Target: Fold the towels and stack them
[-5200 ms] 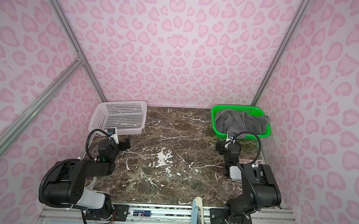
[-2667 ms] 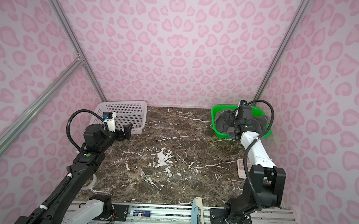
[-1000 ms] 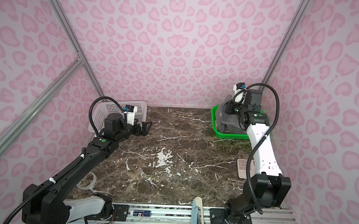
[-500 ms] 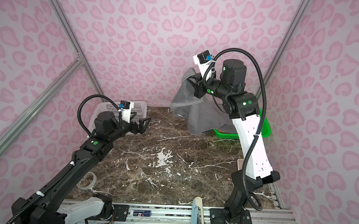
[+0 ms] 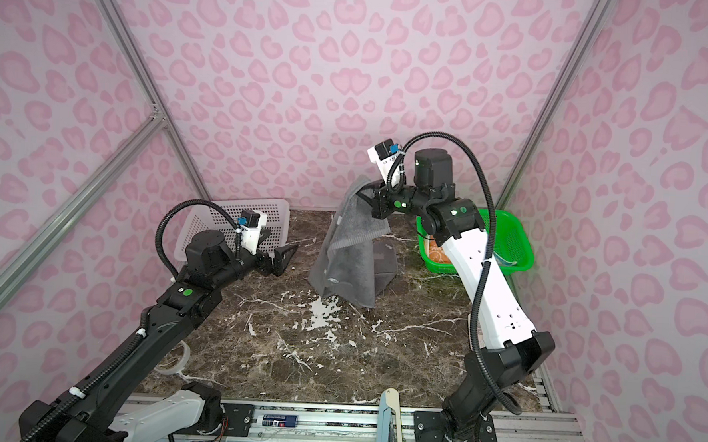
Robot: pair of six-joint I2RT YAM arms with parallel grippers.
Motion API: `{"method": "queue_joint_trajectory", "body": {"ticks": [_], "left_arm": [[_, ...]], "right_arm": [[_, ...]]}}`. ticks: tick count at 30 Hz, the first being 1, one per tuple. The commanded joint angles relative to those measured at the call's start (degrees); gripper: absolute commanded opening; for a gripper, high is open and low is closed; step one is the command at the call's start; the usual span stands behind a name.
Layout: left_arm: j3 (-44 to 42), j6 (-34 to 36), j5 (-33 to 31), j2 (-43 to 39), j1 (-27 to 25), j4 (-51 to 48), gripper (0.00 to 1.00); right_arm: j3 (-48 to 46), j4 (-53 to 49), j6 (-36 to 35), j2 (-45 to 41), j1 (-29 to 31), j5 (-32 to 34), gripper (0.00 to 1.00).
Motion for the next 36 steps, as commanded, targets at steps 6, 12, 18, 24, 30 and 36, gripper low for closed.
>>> {"method": "queue_joint_trajectory", "body": {"ticks": [6, 12, 18, 24, 30, 36], "left_arm": [[-2.27, 1.5, 0.5, 0.81, -0.17, 0.71, 0.98], [-2.51, -2.39, -4.7, 1.43, -0.22, 1.17, 0.98], [-2.95, -3.73, -5.08, 2.26, -0.22, 0.12, 0.98], [-0.95, -8.77, -2.32, 6.74, -0.25, -2.4, 0.98], [2.76, -16.48, 0.4, 14.38, -1.16, -8.75, 0.99], [1.47, -20.02, -4.1, 16.9, -4.2, -14.07, 1.0]], "right_arm": [[-3.6, -2.37, -1.06, 12.43, 4.02, -3.22, 0.02], [5.04, -3.71, -1.07, 24.19, 7.68, -7.07, 0.32], [-2.66, 2.42, -1.78, 19.35, 7.1, -4.54, 0.54], [-22.49, 15.44, 2.23, 5.63, 2.44, -0.4, 0.57], [-37.39, 17.37, 1.5, -1.62, 0.75, 10.05, 0.56], [-46.49, 19.99, 2.04, -4.57, 3.63, 15.09, 0.56]]}}
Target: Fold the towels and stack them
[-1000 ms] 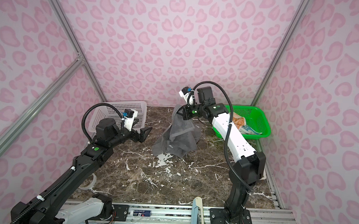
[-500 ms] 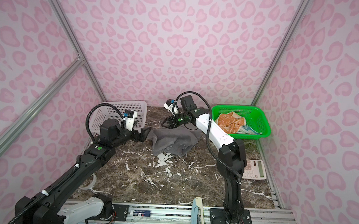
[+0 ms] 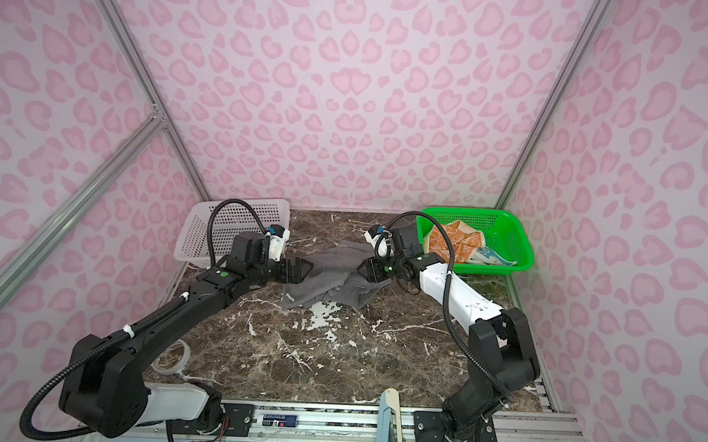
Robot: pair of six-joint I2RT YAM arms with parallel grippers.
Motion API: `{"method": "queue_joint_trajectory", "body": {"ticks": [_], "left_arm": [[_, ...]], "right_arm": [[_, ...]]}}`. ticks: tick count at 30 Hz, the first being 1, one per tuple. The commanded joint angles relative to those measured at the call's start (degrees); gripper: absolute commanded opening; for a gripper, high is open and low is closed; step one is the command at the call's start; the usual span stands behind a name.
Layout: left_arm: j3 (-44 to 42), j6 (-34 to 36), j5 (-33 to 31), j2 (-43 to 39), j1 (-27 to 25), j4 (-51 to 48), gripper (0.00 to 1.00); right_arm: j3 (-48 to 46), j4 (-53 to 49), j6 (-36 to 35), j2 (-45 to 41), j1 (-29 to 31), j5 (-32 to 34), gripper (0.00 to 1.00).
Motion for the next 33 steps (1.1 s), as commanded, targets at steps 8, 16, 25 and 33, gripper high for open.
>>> {"method": "queue_joint_trajectory", "body": {"ticks": [8, 16, 25, 33], "left_arm": [[-0.87, -1.09, -6.38, 3.25, -2.17, -15.76, 0.99], [1.06, -0.03, -7.98, 10.24, -2.43, -18.4, 0.96], [6.71, 4.51, -9.91, 18.04, -2.6, -20.53, 0.92], [10.26, 9.93, -7.74, 19.98, -3.04, -22.7, 0.9]], "right_arm": [[2.12, -4.73, 0.87, 7.94, 4.65, 7.45, 0.51], [11.41, -9.99, 0.64, 17.42, 3.5, 12.73, 0.41], [24.18, -17.03, -2.82, 26.11, -2.12, 18.75, 0.38], [27.6, -16.25, -4.87, 26.44, -3.19, 17.57, 0.39]]}}
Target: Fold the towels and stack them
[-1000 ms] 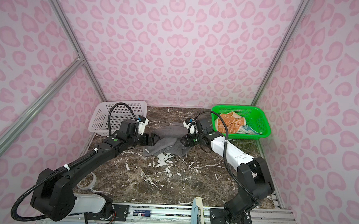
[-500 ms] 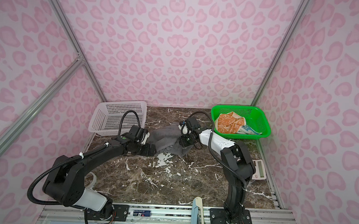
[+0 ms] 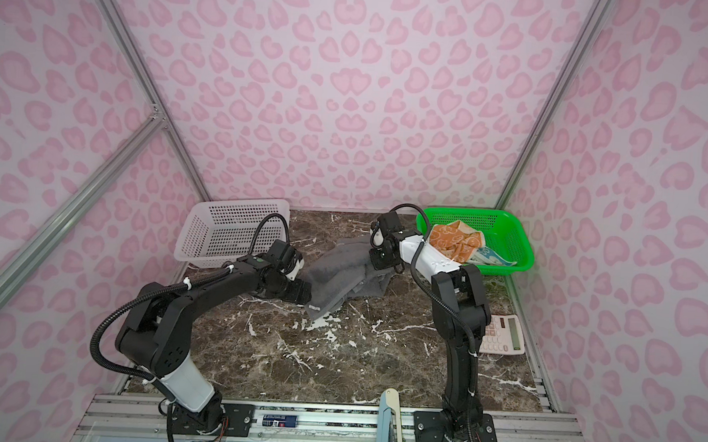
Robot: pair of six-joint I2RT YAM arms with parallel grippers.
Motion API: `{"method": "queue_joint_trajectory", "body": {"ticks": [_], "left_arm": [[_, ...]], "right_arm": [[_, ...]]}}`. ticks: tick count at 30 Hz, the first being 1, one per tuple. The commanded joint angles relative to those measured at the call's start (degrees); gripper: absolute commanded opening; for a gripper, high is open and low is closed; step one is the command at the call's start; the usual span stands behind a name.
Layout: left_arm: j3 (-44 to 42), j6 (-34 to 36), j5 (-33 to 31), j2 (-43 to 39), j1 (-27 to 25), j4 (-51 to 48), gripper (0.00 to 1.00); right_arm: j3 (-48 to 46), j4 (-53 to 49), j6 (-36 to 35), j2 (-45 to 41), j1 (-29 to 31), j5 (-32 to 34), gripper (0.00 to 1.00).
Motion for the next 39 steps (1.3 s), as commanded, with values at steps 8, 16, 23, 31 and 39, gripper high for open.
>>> {"method": "queue_joint_trajectory", "body": {"ticks": [8, 16, 23, 31, 39], "left_arm": [[-1.9, 9.48, -3.64, -4.74, -4.75, 0.13, 0.9], [-3.86, 12.86, -6.92, -3.68, -9.43, 2.03, 0.91], [-2.23, 12.96, -6.87, 0.88, -14.41, 2.62, 0.91], [-1.86, 11.86, -11.48, 5.42, -15.19, 1.5, 0.9], [-2.22, 9.64, -12.59, 6.82, -15.19, 3.07, 0.73]], "right_arm": [[-4.48, 4.29, -0.52, -7.22, -0.06, -4.11, 0.47], [-17.59, 12.34, 5.63, -18.98, -0.7, -5.11, 0.57], [-26.96, 17.4, 9.61, -27.66, -1.41, -5.09, 0.63], [-29.35, 15.47, 8.13, -31.19, -1.41, -4.27, 0.63], [-30.63, 16.18, 7.85, -31.81, -1.41, -3.65, 0.61]]}}
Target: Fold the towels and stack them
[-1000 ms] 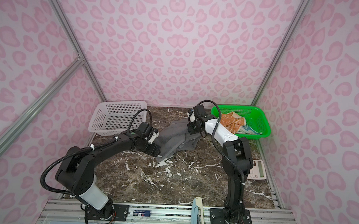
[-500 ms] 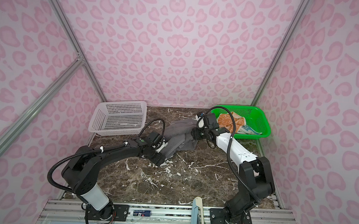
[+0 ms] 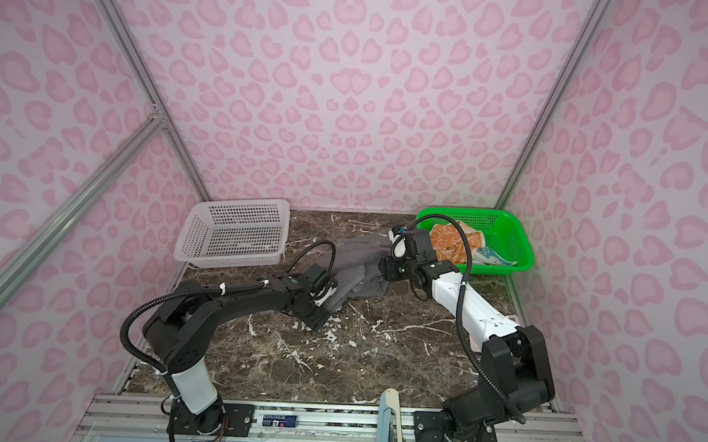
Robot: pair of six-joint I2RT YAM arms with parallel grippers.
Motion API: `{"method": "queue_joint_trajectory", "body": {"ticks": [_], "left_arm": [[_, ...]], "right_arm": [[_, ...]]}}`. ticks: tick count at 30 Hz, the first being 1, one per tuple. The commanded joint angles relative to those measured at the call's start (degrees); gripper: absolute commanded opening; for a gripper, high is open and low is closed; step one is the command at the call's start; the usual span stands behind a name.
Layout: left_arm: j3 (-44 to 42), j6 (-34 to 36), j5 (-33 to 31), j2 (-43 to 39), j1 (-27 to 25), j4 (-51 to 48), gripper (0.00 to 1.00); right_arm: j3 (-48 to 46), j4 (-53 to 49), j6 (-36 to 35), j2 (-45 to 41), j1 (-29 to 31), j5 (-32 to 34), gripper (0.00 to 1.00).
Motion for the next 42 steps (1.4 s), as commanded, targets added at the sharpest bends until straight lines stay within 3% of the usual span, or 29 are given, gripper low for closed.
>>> {"method": "queue_joint_trajectory", "body": {"ticks": [1, 6, 10, 12, 24, 32, 42], "left_arm": [[-0.16, -0.89, -3.08, 1.36, 0.09, -0.03, 0.71], [-0.58, -1.61, -6.32, 0.52, 0.1, 0.23, 0.55], [-0.46, -3.57, -5.83, -0.73, 0.17, 0.75, 0.26], [0.09, -5.57, -4.29, -1.73, 0.17, 0.82, 0.04], [6.24, -8.03, 0.82, -8.17, 0.6, 0.19, 0.04], [14.49, -5.13, 6.73, -13.18, 1.05, -0.78, 0.04], [20.35, -3.29, 7.83, -18.16, 4.13, -0.96, 0.04]], "right_arm": [[-0.3, 0.76, -0.25, 0.41, -0.02, 0.66, 0.61], [-0.03, 0.72, -0.75, 0.68, -0.02, 0.88, 0.61], [-0.81, 1.64, -0.7, 0.47, -0.04, 1.61, 0.6], [-0.94, 1.45, -1.08, 0.57, -0.01, 2.01, 0.6], [-1.84, 1.25, -3.65, -0.91, -0.04, 2.77, 0.6], [-4.24, 3.84, -5.09, -4.03, 0.05, 0.76, 0.6], [-3.79, 5.64, -7.81, -4.96, 3.7, -0.38, 0.61]]}}
